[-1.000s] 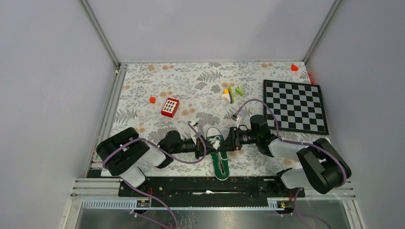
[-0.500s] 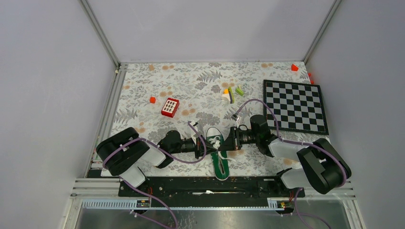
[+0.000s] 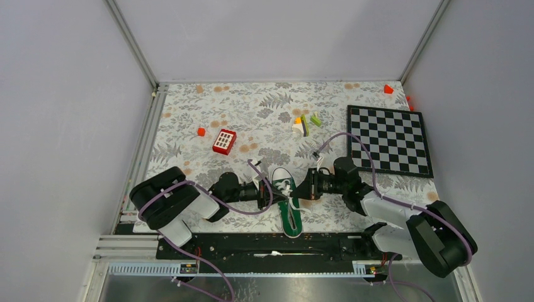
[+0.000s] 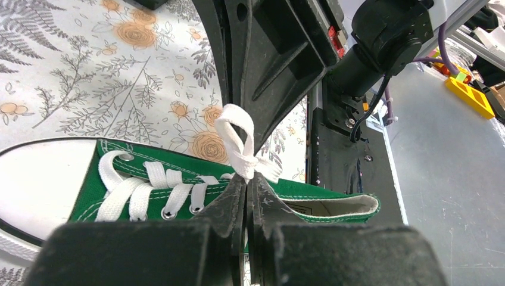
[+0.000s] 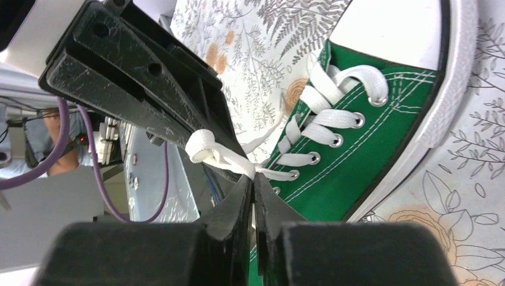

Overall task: Tie the shoes
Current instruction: Cross the shoelace with the shoelace.

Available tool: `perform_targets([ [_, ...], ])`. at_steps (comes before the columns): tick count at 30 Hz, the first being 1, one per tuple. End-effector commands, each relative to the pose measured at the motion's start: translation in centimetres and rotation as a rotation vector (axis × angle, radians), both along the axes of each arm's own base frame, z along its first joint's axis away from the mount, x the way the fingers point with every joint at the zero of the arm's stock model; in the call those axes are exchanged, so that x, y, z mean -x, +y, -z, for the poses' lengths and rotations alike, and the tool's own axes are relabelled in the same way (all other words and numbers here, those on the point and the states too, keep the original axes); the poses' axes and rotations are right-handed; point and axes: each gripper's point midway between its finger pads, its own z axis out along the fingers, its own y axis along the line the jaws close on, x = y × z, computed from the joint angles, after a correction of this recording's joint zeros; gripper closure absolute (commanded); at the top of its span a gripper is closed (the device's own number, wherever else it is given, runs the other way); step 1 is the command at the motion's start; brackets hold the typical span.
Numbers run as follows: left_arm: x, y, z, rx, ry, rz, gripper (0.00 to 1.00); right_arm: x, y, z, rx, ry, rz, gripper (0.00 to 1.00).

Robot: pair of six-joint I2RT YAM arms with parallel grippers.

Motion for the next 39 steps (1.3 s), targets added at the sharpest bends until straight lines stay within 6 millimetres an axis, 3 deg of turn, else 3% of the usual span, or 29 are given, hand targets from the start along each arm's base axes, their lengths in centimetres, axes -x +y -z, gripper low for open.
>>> perform_targets([
  [1,-0.1,-1.0,-1.8,0.077,-0.031,0.007,1.0,-0.2,-0.1,0.5,0.032,-0.021,0.041,0.91],
  [12,-0.1,-1.4,-2.0,0.086,-0.046,-0.007,1.0,0.4,0.0,0.9,0.046,-0.012,0.031,0.88],
  [17,0.0,-1.1,-1.7,0.077,-0.054,-0.012,1.0,0.3,0.0,0.5,0.043,-0.02,0.037,0.64],
  [21,0.1,-1.1,-1.6,0.074,-0.051,-0.01,1.0,0.3,-0.2,0.5,0.058,-0.027,0.046,0.58],
  [39,1.1,-0.8,-1.3,0.067,-0.052,0.048,1.0,0.2,1.2,-1.2,-0.002,-0.04,-0.044,0.57],
])
